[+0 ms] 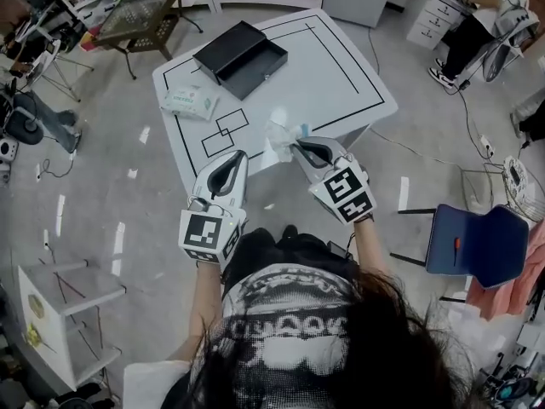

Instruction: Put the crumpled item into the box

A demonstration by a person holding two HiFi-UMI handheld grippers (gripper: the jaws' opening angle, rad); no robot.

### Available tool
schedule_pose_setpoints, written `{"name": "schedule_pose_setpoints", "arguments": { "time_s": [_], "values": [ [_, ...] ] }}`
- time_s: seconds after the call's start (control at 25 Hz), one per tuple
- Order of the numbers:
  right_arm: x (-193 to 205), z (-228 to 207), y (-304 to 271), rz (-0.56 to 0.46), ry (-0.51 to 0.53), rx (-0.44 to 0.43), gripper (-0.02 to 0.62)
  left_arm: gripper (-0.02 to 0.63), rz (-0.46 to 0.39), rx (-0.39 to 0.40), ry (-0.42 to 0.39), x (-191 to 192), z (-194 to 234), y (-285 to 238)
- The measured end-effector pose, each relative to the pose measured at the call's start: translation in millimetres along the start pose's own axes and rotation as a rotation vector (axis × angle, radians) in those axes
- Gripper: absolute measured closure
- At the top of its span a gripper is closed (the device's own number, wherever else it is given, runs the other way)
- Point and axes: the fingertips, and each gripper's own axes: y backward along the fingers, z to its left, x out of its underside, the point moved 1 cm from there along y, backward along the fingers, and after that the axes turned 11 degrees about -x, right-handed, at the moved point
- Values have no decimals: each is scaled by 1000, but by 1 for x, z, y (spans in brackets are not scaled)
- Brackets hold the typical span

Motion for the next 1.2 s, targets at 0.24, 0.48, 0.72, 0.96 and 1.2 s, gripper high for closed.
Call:
{"name": "schedule_pose_setpoints", "arguments": {
  "time_s": [0.24, 0.48, 0.72, 0.96, 1.2],
  "values": [
    [3, -12, -4, -8, -8, -21, 577, 606, 28, -19, -7, 3, -3, -7],
    [8, -24, -11, -4, -11, -22, 577, 606, 57, -13, -17, 12, 0, -22],
    [13, -51, -22, 16, -12, -7, 577, 606, 50, 2, -19, 11, 6, -47],
    [6, -80, -52, 54, -6, -15, 577, 606, 44, 0, -18, 6, 32, -79],
    [-6, -113, -100, 92, 14, -30, 577, 606, 38, 2, -25, 4, 69, -112]
  ]
}}
